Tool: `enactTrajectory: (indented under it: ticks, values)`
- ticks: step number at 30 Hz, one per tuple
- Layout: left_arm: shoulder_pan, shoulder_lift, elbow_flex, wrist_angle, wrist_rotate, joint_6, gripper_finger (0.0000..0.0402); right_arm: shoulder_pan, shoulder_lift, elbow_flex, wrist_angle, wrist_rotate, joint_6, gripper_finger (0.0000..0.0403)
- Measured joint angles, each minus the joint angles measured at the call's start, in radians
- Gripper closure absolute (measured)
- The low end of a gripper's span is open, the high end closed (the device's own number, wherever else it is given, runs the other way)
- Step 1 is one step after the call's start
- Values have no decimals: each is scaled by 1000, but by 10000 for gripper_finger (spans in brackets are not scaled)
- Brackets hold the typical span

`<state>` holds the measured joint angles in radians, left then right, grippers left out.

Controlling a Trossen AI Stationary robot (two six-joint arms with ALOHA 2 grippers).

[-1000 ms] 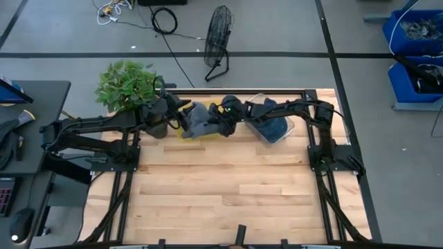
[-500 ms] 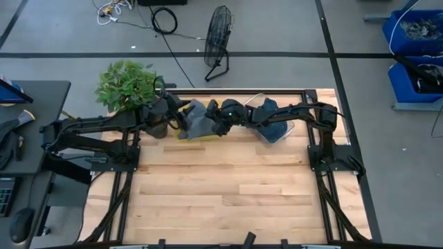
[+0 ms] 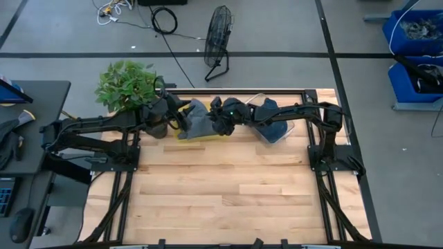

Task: Pick & Place hat
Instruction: Return to Home Position

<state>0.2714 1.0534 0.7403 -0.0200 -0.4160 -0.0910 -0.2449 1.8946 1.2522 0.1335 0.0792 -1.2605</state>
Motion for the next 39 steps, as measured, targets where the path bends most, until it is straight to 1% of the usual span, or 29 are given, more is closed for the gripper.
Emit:
enactTrajectory:
  ticks: [2,4,6,7,9,11,13,15,17,19,21,22,23,25,28,30,34,39]
  values:
    - [0,-2,0,-1,0,1,271,12,-7,0,-35,66,-3,287]
    - [0,-22,0,-17,0,18,271,35,-22,0,-33,174,-4,276]
    - [0,-55,0,-43,0,45,271,62,-60,0,-71,294,-5,270]
    - [0,-74,0,-61,0,49,271,75,-83,0,-91,336,-12,269]
    - [-1,-124,0,-108,1,47,271,97,-145,1,-193,371,-1,269]
    - [-9,-178,1,-142,-1,47,271,113,-218,1,-280,371,70,273]
    - [-15,-233,0,-189,0,57,271,119,-305,1,-396,365,187,281]
    - [-26,-286,0,-221,1,55,271,115,-391,1,-515,337,361,291]
    - [-37,-329,0,-250,1,54,271,96,-475,1,-642,255,554,304]
    - [-55,-361,0,-279,0,54,271,80,-555,-4,-736,135,687,317]
    - [-76,-380,0,-298,3,54,271,69,-630,-40,-766,16,760,330]
    - [-86,-387,-4,-296,11,56,271,69,-664,-67,-757,-36,770,338]
    - [-97,-393,-14,-293,29,67,271,70,-696,-98,-728,-79,766,346]
    - [-114,-396,-40,-280,83,92,271,71,-764,-170,-660,-131,734,363]
    - [-131,-395,-89,-243,158,84,271,67,-856,-276,-575,-126,757,389]
    - [-138,-395,-118,-228,166,57,271,62,-913,-351,-540,-102,793,398]
    - [-141,-425,-146,-225,166,49,271,55,-1027,-482,-469,-84,869,389]
    - [-149,-492,-146,-223,166,50,271,55,-1160,-607,-454,-72,965,389]
